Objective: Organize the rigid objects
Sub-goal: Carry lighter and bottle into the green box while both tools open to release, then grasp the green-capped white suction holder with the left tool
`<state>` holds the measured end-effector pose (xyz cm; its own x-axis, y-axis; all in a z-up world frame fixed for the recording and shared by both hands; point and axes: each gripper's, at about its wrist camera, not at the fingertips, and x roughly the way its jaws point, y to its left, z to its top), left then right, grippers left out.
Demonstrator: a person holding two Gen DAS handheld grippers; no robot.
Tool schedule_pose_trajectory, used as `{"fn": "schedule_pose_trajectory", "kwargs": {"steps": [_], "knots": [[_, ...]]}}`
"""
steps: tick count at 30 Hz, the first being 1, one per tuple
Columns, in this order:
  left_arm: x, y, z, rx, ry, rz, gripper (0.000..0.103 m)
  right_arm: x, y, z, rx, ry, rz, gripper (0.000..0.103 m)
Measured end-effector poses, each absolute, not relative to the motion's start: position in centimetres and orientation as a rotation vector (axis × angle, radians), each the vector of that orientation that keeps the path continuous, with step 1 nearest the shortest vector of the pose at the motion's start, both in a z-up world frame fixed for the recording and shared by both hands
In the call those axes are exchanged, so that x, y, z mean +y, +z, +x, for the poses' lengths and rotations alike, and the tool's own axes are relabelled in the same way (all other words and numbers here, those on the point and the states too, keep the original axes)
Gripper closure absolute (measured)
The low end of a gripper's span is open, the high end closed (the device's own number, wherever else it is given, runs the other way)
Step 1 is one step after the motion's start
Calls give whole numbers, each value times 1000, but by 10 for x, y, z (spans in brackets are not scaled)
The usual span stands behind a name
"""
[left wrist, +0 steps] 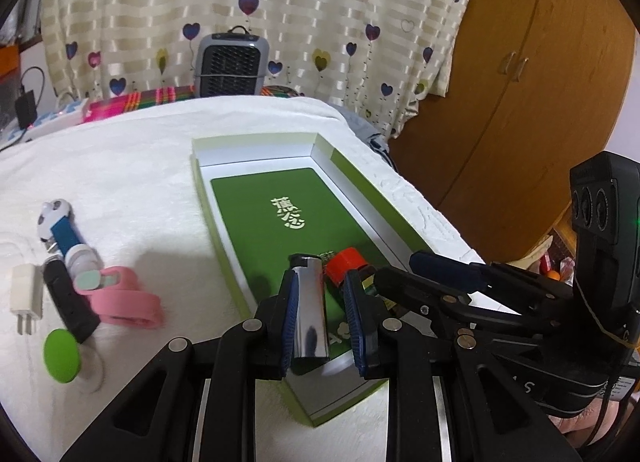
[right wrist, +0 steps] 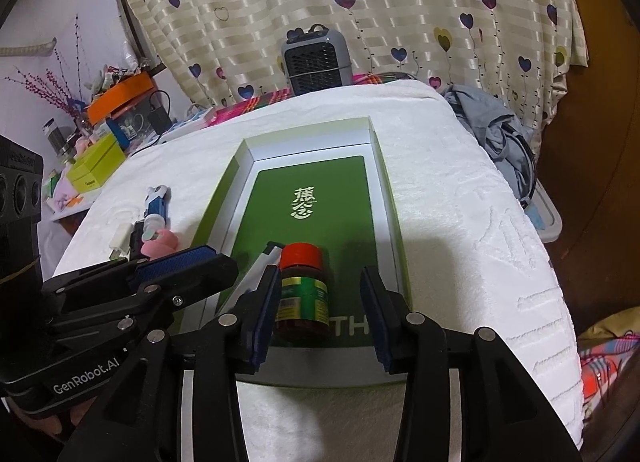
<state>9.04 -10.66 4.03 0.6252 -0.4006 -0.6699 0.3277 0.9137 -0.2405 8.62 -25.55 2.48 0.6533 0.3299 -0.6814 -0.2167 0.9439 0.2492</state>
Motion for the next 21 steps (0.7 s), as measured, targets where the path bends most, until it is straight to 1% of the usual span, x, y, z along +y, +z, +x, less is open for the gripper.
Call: {"fn": "schedule_pose_trajectory", "kwargs": {"steps": [21], "knots": [[-60,50,56,732,-297,-113,81,-213,38,60,761,437,75,60]]}}
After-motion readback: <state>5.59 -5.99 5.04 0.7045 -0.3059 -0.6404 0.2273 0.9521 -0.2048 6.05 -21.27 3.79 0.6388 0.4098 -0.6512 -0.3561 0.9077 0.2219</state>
